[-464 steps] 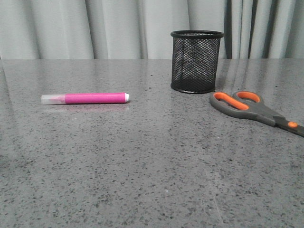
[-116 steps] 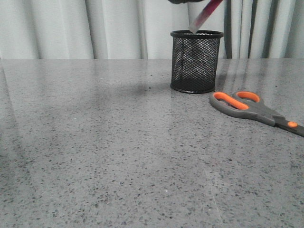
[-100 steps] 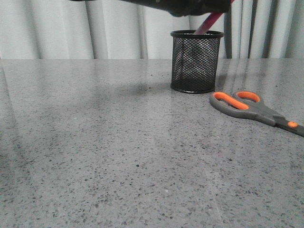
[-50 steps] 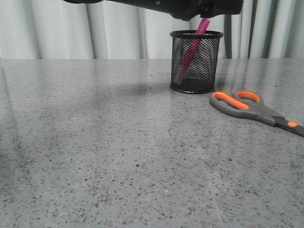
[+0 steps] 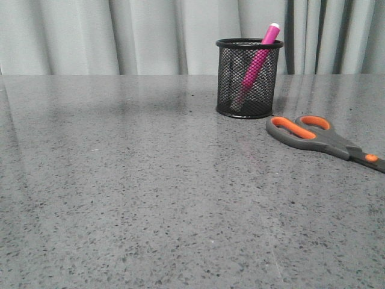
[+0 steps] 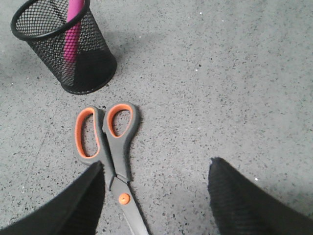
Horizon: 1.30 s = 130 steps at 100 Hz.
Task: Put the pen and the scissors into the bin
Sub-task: 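Withdraw the left gripper and move the right gripper over the scissors, then lower the right gripper onto the scissors blades and close it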
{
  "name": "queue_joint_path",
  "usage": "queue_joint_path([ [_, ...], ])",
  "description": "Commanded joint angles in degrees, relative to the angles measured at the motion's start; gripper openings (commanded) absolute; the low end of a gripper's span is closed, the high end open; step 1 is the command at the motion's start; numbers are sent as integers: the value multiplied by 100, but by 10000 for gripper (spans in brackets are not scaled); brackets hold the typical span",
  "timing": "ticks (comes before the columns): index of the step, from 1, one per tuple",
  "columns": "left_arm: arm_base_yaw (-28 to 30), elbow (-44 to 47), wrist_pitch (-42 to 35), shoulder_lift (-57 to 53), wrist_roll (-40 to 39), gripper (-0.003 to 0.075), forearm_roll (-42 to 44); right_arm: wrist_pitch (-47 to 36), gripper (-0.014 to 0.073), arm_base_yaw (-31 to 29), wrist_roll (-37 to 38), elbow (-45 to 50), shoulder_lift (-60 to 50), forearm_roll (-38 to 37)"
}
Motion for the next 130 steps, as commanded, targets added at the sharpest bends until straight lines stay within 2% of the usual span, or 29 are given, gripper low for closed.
queue_joint_path([
  [1,209,86,39,-688,-760,-20,646,-301,412,-29,-221,-248,41,132],
  [12,416,770,-421,-1294,-1438,-20,1245,249,412,39,-887,-563,339,335],
  [32,761,2689,-1476,-2606,-1467,-20,1250,1135,412,430,-1452,-1284,1411,358],
  [50,1338,4074,-1542,-3755,-1467,-19,1169,1510,412,764,-1606,-1823,2423,244],
  [64,1845,4781,-1609,-4436,-1467,-19,893,1787,412,854,-1637,-2262,3094,-49],
  [84,2140,5176,-1609,-5013,-1467,-19,769,2401,412,890,-1637,-2828,3800,-311],
  [111,2140,5174,-1609,-5074,-1467,-19,527,2476,412,926,-1647,-2969,4084,-510],
  [130,2140,5174,-1609,-5074,-1467,-19,431,2433,412,1197,-1837,-2969,4143,-711],
])
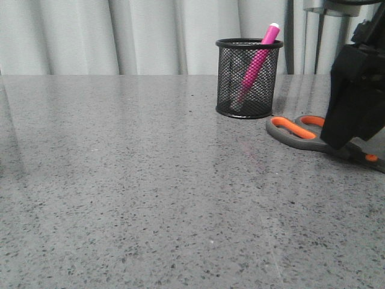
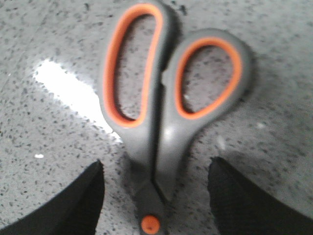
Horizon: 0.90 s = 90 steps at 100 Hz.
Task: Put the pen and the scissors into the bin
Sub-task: 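Lower the right gripper onto the scissors blades and close it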
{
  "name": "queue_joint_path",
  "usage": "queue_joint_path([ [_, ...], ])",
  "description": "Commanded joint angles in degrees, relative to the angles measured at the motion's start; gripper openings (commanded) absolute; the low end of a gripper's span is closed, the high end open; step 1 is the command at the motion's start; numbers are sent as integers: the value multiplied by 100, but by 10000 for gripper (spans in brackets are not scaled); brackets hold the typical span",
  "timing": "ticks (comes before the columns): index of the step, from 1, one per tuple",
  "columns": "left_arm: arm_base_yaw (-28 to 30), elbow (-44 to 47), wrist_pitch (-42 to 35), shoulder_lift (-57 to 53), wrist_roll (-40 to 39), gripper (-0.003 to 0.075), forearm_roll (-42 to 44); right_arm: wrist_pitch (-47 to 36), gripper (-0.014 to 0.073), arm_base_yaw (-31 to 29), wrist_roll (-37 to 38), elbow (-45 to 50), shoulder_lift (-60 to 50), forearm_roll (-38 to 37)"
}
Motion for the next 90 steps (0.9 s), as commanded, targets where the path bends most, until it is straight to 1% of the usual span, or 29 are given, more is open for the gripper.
queue_joint_path([
  [1,22,-147,-151,-53,-65,-19,-267,-81,412,125,-146,-166,-146,-112],
  [11,22,-147,-151,-53,-65,-19,-267,-90,412,243,-136,-166,-146,-460],
  [30,22,-147,-151,-53,-65,-19,-319,-251,412,266,-136,-166,-146,-461],
  [90,22,-147,-151,-53,-65,-19,-319,-236,412,266,-136,-166,16,-334],
])
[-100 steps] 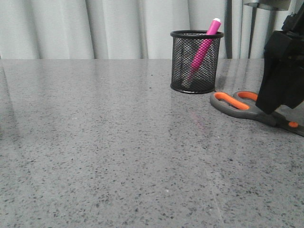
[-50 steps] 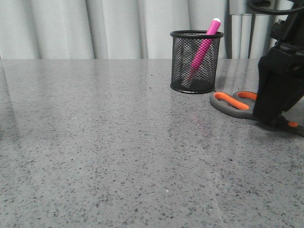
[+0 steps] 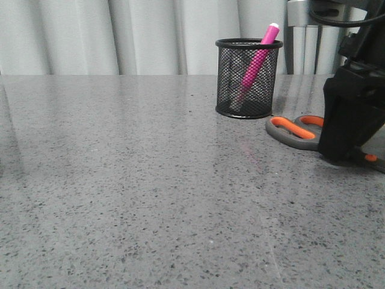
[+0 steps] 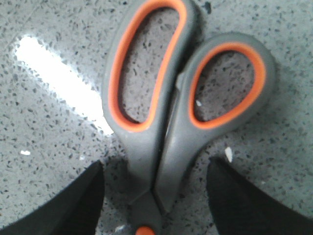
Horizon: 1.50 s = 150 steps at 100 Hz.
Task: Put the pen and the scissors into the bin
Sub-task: 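Lower the right gripper onto the scissors blades and close it, then lift the scissors with the right gripper over the mesh cup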
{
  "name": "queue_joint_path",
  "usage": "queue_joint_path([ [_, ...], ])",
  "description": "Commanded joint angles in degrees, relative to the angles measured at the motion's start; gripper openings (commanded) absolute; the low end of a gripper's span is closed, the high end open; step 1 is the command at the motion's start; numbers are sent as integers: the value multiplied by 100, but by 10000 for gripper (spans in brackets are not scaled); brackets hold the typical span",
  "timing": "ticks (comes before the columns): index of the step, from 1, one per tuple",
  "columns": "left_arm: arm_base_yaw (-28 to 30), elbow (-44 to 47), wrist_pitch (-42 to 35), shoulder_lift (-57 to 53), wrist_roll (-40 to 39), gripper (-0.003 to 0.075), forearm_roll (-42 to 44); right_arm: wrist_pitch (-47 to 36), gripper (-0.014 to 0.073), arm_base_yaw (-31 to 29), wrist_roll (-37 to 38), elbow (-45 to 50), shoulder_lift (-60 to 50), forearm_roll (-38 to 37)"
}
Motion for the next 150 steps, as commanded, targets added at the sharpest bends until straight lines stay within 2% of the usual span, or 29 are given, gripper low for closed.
queue_joint_path([
  [1,22,-153,-138,-53,-61,-19,-238,-108,412,4,-60,-153,-136,106],
  [16,22,-153,-138,-53,-61,-19,-238,-107,378,4,-60,-153,-136,106],
  [57,22,-153,-147,-53,-61,-19,-238,81,-73,4,-60,-161,-151,116],
  [71,22,-153,-147,-53,-61,-19,-238,103,-76,4,-60,-216,-422,152],
  [86,22,-153,-147,-53,-61,-19,-238,-21,-76,4,-60,-189,-1209,238],
  [93,22,-153,-147,-53,-61,-19,-238,-524,-76,4,-60,-35,-1661,405],
  [100,22,-153,-161,-53,-61,-19,-275,-1379,-76,4,-60,201,-2094,654],
  [111,22,-153,-161,-53,-61,-19,-275,-2983,-76,17,-60,470,-2498,1475],
  [130,22,-153,-161,-53,-61,-19,-275,-4598,-76,175,-60,470,-2255,2562],
  [150,22,-153,-161,-53,-61,-19,-275,-6132,-76,757,-60,361,-1618,2623],
])
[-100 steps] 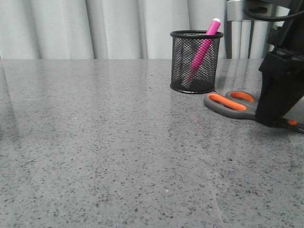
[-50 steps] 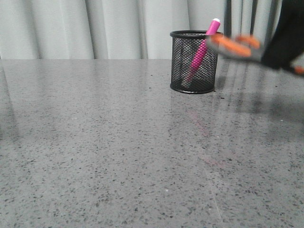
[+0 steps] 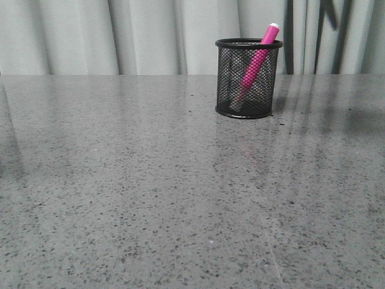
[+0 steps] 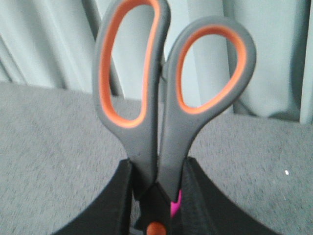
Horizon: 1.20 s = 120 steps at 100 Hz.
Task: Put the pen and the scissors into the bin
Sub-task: 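Lift the scissors with the right gripper over the mesh cup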
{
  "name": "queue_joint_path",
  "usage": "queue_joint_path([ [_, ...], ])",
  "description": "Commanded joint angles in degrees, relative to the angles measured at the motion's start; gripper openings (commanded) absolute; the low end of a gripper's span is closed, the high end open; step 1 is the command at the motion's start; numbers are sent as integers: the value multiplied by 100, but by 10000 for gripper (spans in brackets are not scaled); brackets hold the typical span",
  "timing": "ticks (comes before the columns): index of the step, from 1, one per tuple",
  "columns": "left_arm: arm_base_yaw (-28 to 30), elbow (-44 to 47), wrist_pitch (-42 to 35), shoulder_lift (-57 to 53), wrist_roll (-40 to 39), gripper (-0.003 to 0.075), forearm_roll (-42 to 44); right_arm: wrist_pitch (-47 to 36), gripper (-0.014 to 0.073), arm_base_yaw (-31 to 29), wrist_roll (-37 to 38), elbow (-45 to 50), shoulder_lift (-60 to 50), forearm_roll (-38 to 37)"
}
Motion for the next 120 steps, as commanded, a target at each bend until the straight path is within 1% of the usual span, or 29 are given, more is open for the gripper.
queue_joint_path([
  [1,22,-153,-150,-53,-61,-19,-253,-1243,-76,263,-43,-274,161,100],
  [8,22,-153,-150,-53,-61,-19,-253,-1672,-76,452,-43,-435,413,38],
  [15,22,-153,-150,-53,-61,-19,-253,-1918,-76,556,-43,-629,673,-34],
  [44,22,-153,-183,-53,-61,-19,-253,-2219,-76,606,-43,-1256,1650,-34],
  [54,22,-153,-183,-39,-10,-19,-253,-2122,-76,606,-43,-1254,1838,-34],
  [79,22,-153,-186,-39,0,-19,-253,-2201,-76,606,56,-1242,2143,-34],
  [103,22,-153,-186,-39,0,-19,-253,-2505,-76,606,56,-884,2145,-34],
  [120,22,-153,-186,-39,0,-19,-253,-2615,-76,606,262,-698,2145,-34],
])
